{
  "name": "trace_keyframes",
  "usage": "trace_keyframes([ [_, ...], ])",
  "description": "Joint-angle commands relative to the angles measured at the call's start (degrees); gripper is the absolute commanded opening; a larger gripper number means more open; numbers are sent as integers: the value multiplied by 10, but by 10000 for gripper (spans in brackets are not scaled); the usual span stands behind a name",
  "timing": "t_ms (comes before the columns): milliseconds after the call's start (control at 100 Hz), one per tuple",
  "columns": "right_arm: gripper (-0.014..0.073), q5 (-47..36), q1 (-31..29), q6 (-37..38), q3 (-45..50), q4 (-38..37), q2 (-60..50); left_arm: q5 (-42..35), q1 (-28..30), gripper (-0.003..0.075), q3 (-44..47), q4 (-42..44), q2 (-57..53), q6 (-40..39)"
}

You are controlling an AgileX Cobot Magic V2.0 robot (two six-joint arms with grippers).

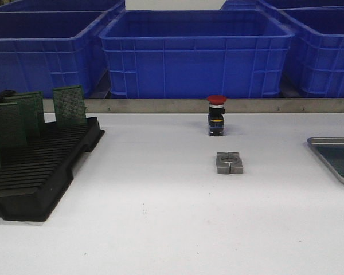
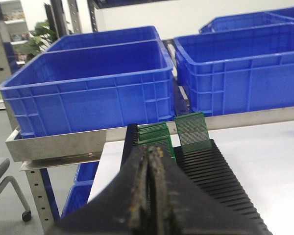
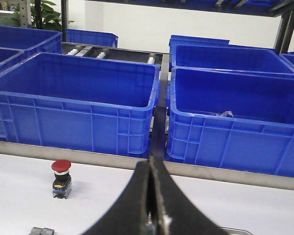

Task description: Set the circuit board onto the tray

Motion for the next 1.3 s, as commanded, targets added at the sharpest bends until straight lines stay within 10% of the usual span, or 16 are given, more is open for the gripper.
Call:
trace_keyframes([
  [0,-69,-31,1,-6,-14,7,4,-71,7,-18,4,-3,-8,-12],
  [1290,-69,-31,1,-6,-14,7,4,-58,7,-18,10,-2,-23,-12],
])
